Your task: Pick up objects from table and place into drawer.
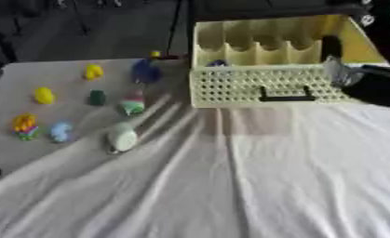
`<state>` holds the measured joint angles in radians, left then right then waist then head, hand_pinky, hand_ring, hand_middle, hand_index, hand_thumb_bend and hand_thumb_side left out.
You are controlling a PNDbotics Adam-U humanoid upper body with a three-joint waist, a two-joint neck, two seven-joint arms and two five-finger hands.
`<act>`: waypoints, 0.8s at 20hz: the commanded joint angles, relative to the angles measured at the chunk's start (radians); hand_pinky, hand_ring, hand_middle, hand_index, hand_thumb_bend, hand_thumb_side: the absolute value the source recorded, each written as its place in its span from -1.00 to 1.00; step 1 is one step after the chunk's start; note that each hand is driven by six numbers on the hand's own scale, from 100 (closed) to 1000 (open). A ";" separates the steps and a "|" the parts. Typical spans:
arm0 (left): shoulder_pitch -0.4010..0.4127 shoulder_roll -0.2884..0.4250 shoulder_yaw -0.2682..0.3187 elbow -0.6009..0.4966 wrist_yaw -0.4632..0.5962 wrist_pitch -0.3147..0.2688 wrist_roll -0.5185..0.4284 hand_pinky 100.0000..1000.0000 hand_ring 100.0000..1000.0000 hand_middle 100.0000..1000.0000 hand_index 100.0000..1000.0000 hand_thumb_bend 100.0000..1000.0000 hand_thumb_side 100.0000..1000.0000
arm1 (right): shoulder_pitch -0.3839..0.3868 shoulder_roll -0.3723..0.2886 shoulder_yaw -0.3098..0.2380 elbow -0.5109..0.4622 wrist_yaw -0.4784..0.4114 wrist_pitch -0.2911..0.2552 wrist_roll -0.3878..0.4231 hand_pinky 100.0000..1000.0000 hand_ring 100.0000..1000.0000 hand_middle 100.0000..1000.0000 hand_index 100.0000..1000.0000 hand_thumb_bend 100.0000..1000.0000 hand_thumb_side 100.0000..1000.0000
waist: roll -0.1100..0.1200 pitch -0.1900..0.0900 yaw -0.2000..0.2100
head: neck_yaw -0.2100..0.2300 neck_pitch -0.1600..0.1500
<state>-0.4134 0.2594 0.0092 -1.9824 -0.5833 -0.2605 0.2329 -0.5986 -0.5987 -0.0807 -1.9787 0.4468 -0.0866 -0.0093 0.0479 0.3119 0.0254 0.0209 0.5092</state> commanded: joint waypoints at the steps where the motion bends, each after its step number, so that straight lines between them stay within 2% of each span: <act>1: -0.032 0.109 0.007 -0.018 -0.059 0.036 -0.055 0.51 0.76 0.66 0.91 -0.41 0.52 | 0.001 -0.005 -0.012 -0.021 -0.092 -0.091 -0.200 -1.00 -0.66 -0.84 0.65 -1.00 0.10 | 0.002 -0.022 -0.001 | 0.002 0.015; 2: -0.042 0.154 0.006 -0.018 -0.083 0.049 -0.088 0.53 0.77 0.67 0.91 -0.41 0.50 | 0.006 -0.001 -0.013 -0.021 -0.111 -0.113 -0.248 -0.98 -0.64 -0.82 0.64 -1.00 0.16 | 0.005 -0.024 -0.002 | 0.000 0.018; 3: -0.052 0.190 0.005 -0.018 -0.102 0.058 -0.119 0.58 0.78 0.68 0.92 -0.43 0.46 | 0.010 0.002 -0.014 -0.021 -0.127 -0.133 -0.290 -0.91 -0.58 -0.74 0.64 -1.00 0.29 | 0.007 -0.025 -0.004 | -0.002 0.020; 5: -0.073 0.262 -0.001 -0.018 -0.125 0.076 -0.180 0.63 0.77 0.64 0.91 -0.46 0.40 | 0.016 0.011 -0.015 -0.021 -0.162 -0.179 -0.370 -0.78 -0.49 -0.63 0.63 -1.00 0.36 | 0.011 -0.028 -0.009 | -0.005 0.023; 7: -0.091 0.318 -0.008 -0.018 -0.137 0.086 -0.238 0.70 0.77 0.64 0.90 -0.51 0.35 | 0.021 0.019 -0.014 -0.021 -0.186 -0.210 -0.426 -0.76 -0.48 -0.62 0.60 -1.00 0.34 | 0.013 -0.029 -0.014 | -0.005 0.024; 10: -0.117 0.388 -0.022 -0.018 -0.154 0.087 -0.348 0.76 0.76 0.63 0.91 -0.51 0.34 | 0.030 0.030 -0.009 -0.021 -0.207 -0.232 -0.466 -0.75 -0.48 -0.62 0.57 -1.00 0.30 | 0.014 -0.029 -0.024 | -0.003 0.025; 14: -0.146 0.465 -0.050 -0.018 -0.169 0.089 -0.546 0.89 0.78 0.70 0.98 -0.20 0.44 | 0.041 0.044 -0.005 -0.021 -0.223 -0.228 -0.481 -0.75 -0.49 -0.62 0.54 -1.00 0.27 | 0.017 -0.029 -0.035 | 0.003 0.027; 15: -0.153 0.484 -0.057 -0.018 -0.171 0.086 -0.603 0.91 0.79 0.73 0.99 -0.15 0.41 | 0.043 0.047 -0.004 -0.021 -0.226 -0.223 -0.481 -0.75 -0.49 -0.62 0.54 -1.00 0.27 | 0.017 -0.029 -0.038 | 0.004 0.027; 16: -0.158 0.505 -0.065 -0.018 -0.170 0.080 -0.660 0.93 0.80 0.76 1.00 -0.11 0.29 | 0.045 0.049 -0.003 -0.021 -0.229 -0.216 -0.482 -0.75 -0.49 -0.62 0.54 -1.00 0.26 | 0.019 -0.029 -0.041 | 0.007 0.028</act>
<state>-0.5563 0.7083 -0.0530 -1.9827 -0.7483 -0.1776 -0.3652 -0.5447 -0.5394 -0.0800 -1.9789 0.2339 -0.3082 -0.4868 0.0675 0.3061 -0.0163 0.0225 0.5341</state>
